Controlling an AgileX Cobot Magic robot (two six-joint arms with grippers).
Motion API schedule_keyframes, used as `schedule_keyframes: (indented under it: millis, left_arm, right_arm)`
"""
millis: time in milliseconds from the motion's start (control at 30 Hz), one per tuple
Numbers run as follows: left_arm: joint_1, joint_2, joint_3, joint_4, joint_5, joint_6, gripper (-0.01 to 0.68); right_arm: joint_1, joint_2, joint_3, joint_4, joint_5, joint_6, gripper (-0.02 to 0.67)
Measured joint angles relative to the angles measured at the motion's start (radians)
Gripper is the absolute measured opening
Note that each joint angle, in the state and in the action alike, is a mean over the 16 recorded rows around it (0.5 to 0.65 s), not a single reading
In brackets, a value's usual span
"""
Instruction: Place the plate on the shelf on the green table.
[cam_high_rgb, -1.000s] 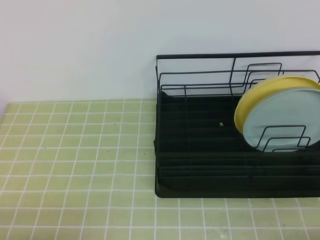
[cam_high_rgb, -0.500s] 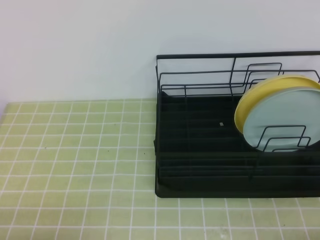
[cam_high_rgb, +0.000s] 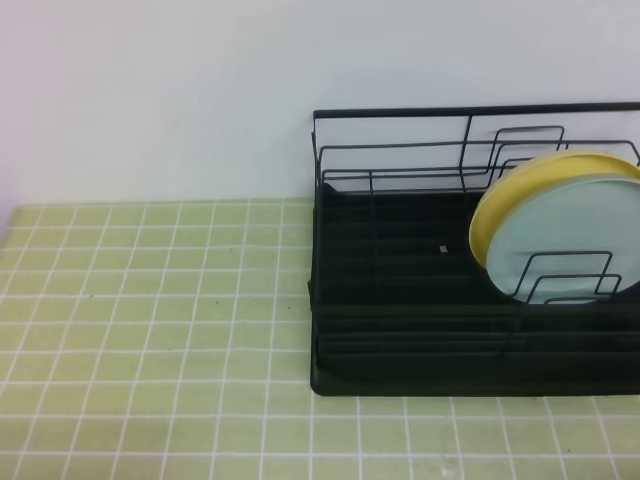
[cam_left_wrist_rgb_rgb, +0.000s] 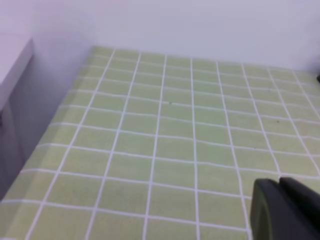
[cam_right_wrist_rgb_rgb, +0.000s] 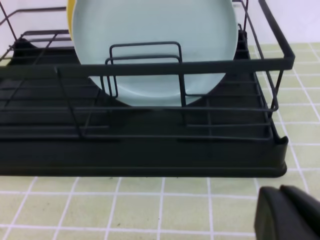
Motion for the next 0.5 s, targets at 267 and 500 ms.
schedule_keyframes:
  millis: [267,500]
  left_arm:
    - [0.054,-0.005,0.0,0.0,0.008,0.0,0.0]
    - [0.086,-0.002,0.0,0.001,0.008,0.0,0.0]
  right_arm:
    - [0.0,0.001,0.0,0.0,0.001,0.0,-0.004]
    - [0.0,0.001,0.0,0.0,0.0,0.0,-0.004]
